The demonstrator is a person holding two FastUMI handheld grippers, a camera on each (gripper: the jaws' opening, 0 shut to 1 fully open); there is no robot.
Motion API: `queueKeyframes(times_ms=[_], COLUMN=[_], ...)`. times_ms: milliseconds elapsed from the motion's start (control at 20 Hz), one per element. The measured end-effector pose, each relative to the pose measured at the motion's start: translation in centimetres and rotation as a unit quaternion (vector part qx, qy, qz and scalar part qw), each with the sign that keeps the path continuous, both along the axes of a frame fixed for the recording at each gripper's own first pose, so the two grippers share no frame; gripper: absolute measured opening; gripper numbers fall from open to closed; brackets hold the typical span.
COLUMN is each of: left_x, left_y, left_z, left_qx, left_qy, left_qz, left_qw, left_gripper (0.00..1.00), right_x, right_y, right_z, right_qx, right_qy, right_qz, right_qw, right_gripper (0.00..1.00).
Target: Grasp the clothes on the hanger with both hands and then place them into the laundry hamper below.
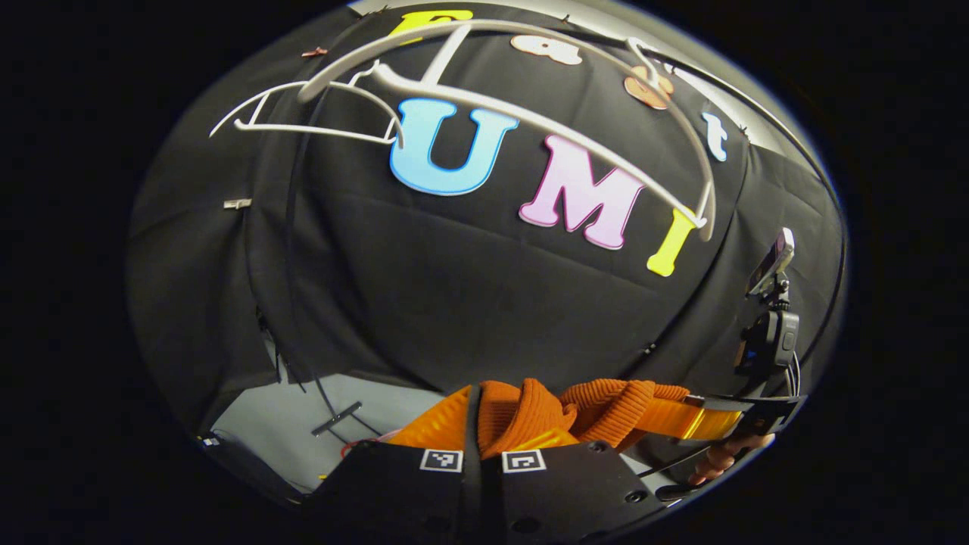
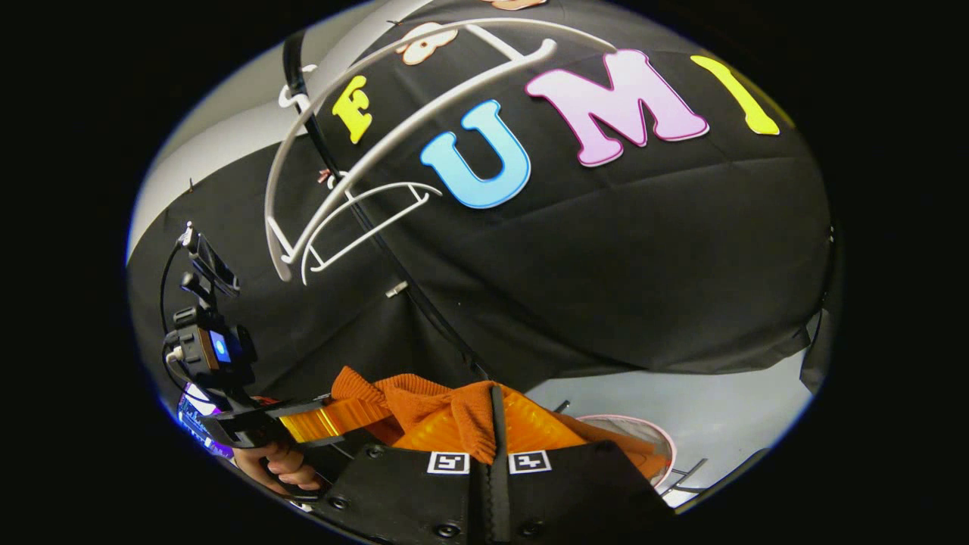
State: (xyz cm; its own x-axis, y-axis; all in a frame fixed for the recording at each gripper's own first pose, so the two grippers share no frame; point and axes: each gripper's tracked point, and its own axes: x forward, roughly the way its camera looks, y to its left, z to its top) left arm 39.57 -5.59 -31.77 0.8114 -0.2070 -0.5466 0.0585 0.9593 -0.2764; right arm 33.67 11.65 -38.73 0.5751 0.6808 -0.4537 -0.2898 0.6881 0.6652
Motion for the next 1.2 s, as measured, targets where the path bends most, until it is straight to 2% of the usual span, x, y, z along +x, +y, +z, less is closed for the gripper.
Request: queueKeyframes(times_ms=[400,650,800,950,1000,1050,1100,1150,1200], left_x=[-1.7,-4.1,-5.8,-6.4,-6.0,-5.6,-5.7,-5.4,-6.3], left_y=[0.1,-0.4,-0.1,0.0,0.1,0.2,0.6,0.7,1.2], left_z=[-10.2,-16.3,-19.1,-20.2,-19.8,-19.9,-20.5,-23.2,-20.4], left_qx=[0.046,0.075,0.081,0.084,0.088,0.087,0.087,0.090,0.092], left_qy=[0.080,0.158,0.189,0.198,0.195,0.194,0.197,0.201,0.204], left_qz=[-0.030,-0.051,-0.066,-0.068,-0.060,-0.055,-0.052,-0.046,-0.042], left_qw=[0.995,0.983,0.976,0.974,0.975,0.976,0.975,0.974,0.974], left_gripper=[0.05,0.05,0.06,0.12,0.15,0.35,0.55,0.75,0.95], right_x=[-2.1,-4.9,-6.5,-8.0,-7.6,-8.0,-8.1,-7.8,-7.9], right_y=[-1.0,-2.4,-2.5,-3.8,-3.4,-3.4,-3.8,-4.5,-4.8], right_z=[-10.5,-16.5,-18.6,-20.3,-20.5,-20.7,-20.7,-20.3,-21.0], right_qx=[-0.105,-0.184,-0.207,-0.240,-0.234,-0.236,-0.248,-0.265,-0.282], right_qy=[0.071,0.112,0.130,0.145,0.147,0.146,0.142,0.140,0.138], right_qz=[0.026,0.041,0.045,0.045,0.043,0.039,0.037,0.039,0.038], right_qw=[0.992,0.976,0.969,0.959,0.960,0.960,0.958,0.953,0.949], right_gripper=[0.05,0.04,0.05,0.06,0.09,0.12,0.41,0.70,0.99])
